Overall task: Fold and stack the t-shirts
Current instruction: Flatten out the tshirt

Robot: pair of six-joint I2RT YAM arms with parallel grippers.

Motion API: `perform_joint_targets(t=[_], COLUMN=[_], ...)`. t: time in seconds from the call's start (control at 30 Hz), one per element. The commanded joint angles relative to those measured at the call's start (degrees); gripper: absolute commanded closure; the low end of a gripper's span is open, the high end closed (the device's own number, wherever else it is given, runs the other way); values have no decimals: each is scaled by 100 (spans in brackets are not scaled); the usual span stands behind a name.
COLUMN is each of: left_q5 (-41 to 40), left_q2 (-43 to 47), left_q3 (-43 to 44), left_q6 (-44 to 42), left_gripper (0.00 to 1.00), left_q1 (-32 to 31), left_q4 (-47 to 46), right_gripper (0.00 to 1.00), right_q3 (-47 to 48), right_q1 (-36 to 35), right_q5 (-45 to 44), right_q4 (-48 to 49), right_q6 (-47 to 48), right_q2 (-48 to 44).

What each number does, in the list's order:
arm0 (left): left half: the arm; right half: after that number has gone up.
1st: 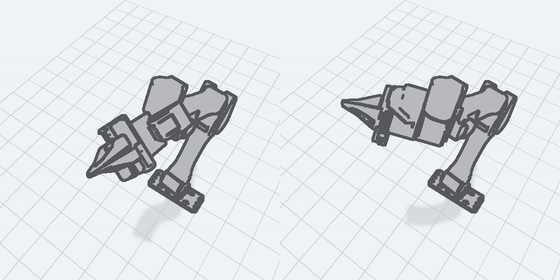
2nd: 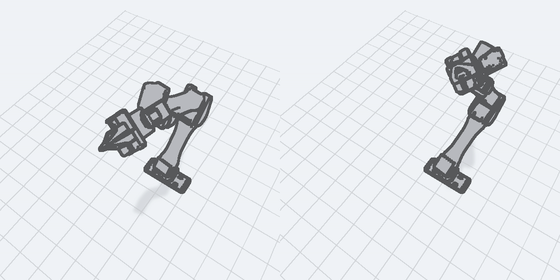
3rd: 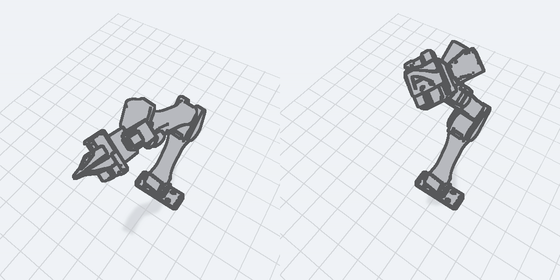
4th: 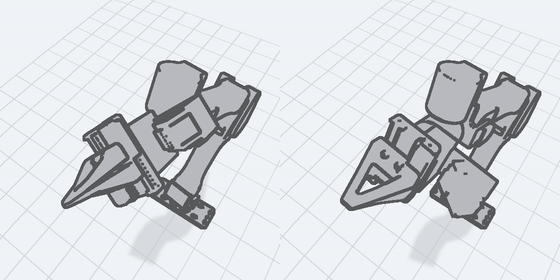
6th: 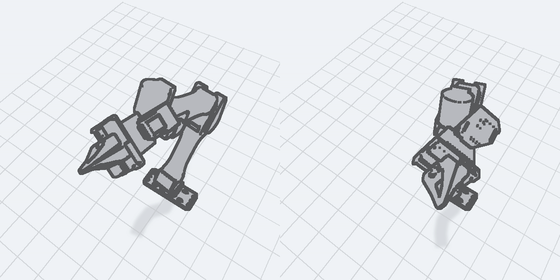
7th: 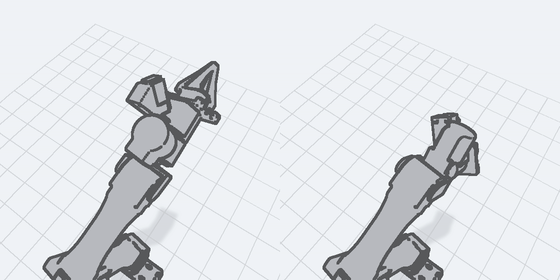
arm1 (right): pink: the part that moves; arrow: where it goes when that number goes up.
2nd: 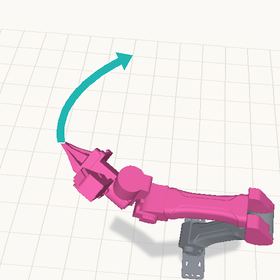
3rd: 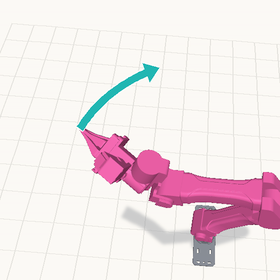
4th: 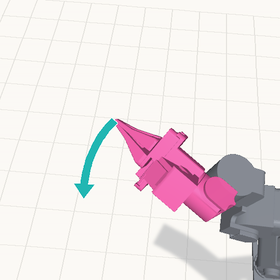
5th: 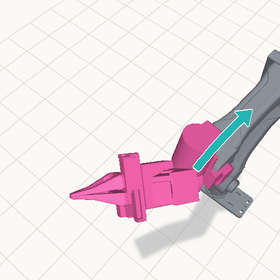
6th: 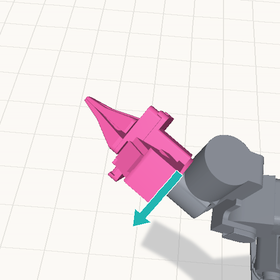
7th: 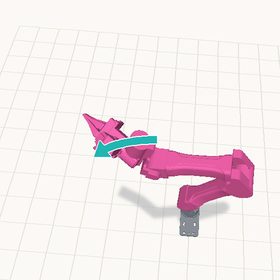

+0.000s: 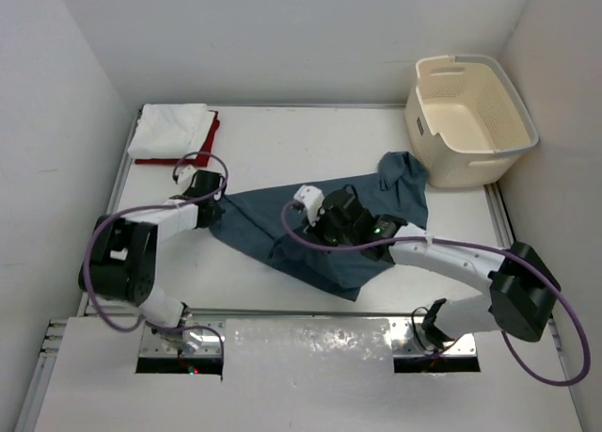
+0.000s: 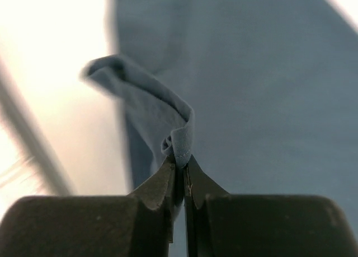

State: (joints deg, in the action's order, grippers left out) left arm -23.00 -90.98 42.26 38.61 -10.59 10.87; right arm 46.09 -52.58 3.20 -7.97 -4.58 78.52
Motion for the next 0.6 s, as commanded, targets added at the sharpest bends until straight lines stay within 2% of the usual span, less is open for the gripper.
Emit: perform_joint_targets(t=[0.0,0.17,0.27,0.37,0.43,0.53,0.57], left_q5=[77,305,-63,-634,-977,-961,-830], left_q2=[1036,1960,2154,2233,2330,2733,2900], left_q3=[10,483,1001,1659,2161,2811,3432], left_q6=[68,-327,-556,-653,-661,-942,-1256], left_gripper=[100,100,100,100,100,100,100], left_q1=[-101,-119,-128,-128,-128,-128,-136], left_q4=[257,213,442,679,820,636,809], right_gripper=[95,96,100,100,100,100,100], right_q3=[164,470,795,1278,1577,2289,3144], right_q1=[475,1047,1521,1978,2277,2384,2375], right_q5=[-618,-1758,-2296,-3550,-3966,-4415,-4538], right_q4=[58,-178,-424,-749,-873,-873,-1047], right_q6=[-350,-500,-676,-624,-335,386,1005], right_q2=[-407,-794,-1110,-1444,-1637,-1796,-1840])
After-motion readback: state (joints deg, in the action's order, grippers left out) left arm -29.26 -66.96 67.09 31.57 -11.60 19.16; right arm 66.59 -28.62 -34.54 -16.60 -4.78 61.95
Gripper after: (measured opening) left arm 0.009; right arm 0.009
